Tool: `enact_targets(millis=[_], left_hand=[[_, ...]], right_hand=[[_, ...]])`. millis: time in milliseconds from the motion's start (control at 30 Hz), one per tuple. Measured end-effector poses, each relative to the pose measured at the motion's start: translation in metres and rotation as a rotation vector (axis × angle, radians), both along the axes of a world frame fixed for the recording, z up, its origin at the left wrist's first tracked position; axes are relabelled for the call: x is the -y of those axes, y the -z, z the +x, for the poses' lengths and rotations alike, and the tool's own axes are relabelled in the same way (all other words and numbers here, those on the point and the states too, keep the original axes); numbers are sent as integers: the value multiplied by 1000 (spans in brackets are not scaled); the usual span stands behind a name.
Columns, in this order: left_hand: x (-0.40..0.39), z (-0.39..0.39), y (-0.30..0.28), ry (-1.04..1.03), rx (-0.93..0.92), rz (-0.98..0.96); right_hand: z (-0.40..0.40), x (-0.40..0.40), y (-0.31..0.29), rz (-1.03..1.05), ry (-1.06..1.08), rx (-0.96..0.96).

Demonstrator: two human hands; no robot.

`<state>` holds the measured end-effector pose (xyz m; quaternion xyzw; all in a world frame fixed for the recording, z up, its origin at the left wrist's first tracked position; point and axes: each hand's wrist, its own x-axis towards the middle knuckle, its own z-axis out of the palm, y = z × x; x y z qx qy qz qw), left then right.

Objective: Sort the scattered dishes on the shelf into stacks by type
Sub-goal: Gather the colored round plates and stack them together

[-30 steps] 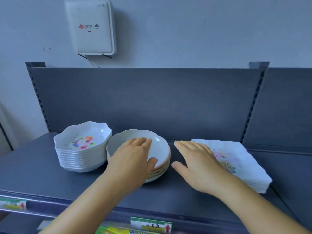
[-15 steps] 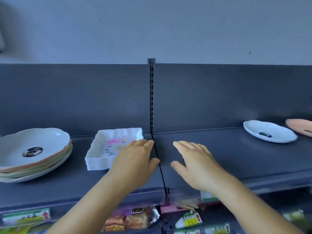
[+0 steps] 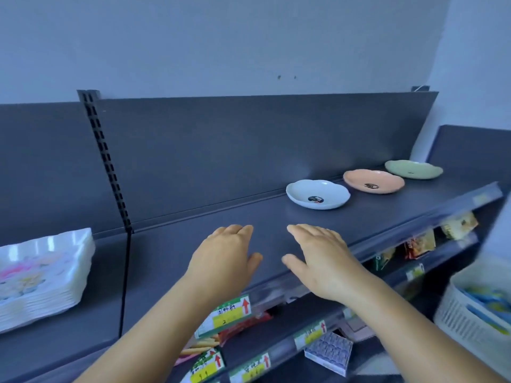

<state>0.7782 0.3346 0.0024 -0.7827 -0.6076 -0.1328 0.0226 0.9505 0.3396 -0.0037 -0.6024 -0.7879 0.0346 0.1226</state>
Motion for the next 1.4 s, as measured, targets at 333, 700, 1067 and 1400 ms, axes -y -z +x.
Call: enact_targets(millis=[333,700,1067,1400], left_hand=[[-106,69,11,97,-12,-44],[-248,110,34,33,17,-101],[-312,134,62,-135,166,-159],[-308,162,47,-181,413,86]], right_hand=[[77,-73,7,-7,171,24],[137,-193,15,-79,304,-54],[177,-278,38,-181,410,-213],[217,-306,36,-96,235,-341]])
